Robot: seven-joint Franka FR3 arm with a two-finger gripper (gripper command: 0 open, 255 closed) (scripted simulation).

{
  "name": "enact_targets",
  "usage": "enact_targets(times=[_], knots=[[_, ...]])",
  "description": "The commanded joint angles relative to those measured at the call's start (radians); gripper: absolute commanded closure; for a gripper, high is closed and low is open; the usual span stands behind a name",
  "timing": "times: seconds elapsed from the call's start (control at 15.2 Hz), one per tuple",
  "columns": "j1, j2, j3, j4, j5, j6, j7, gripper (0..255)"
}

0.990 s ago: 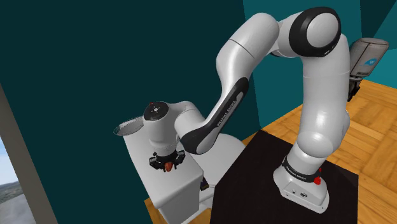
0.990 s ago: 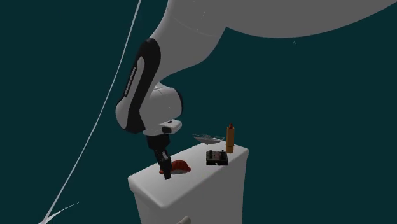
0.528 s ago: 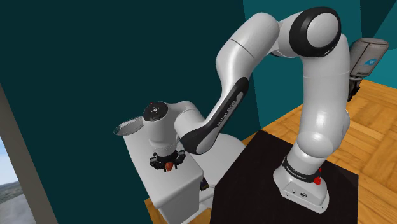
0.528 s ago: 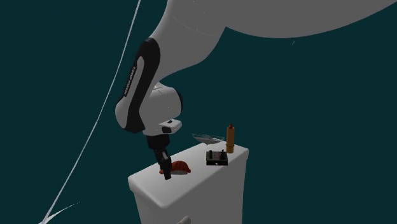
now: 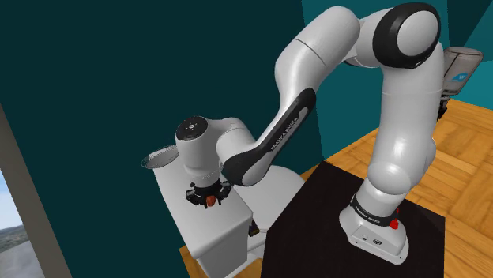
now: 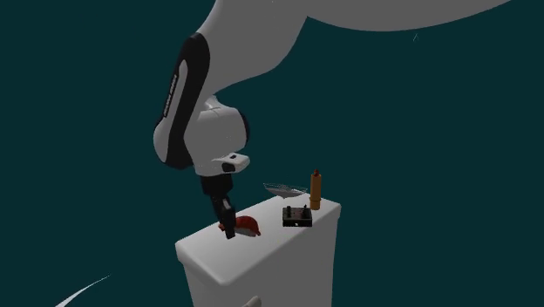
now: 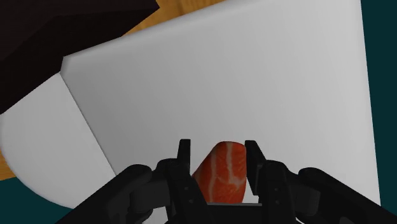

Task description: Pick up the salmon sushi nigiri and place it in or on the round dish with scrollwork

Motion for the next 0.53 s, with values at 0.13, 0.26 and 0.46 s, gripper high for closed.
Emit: enact_targets(times=[0.13,0.26,0.46], knots=[[-0.036,-0.051,0.041,0.007,0.064,-0.032,-0.047,255],[-0.052,-0.076,0.059,0.012,0.094,-0.048,-0.07,255],[-0.075,-0.114,0.084,0.022,0.141,-0.072,-0.105,255]])
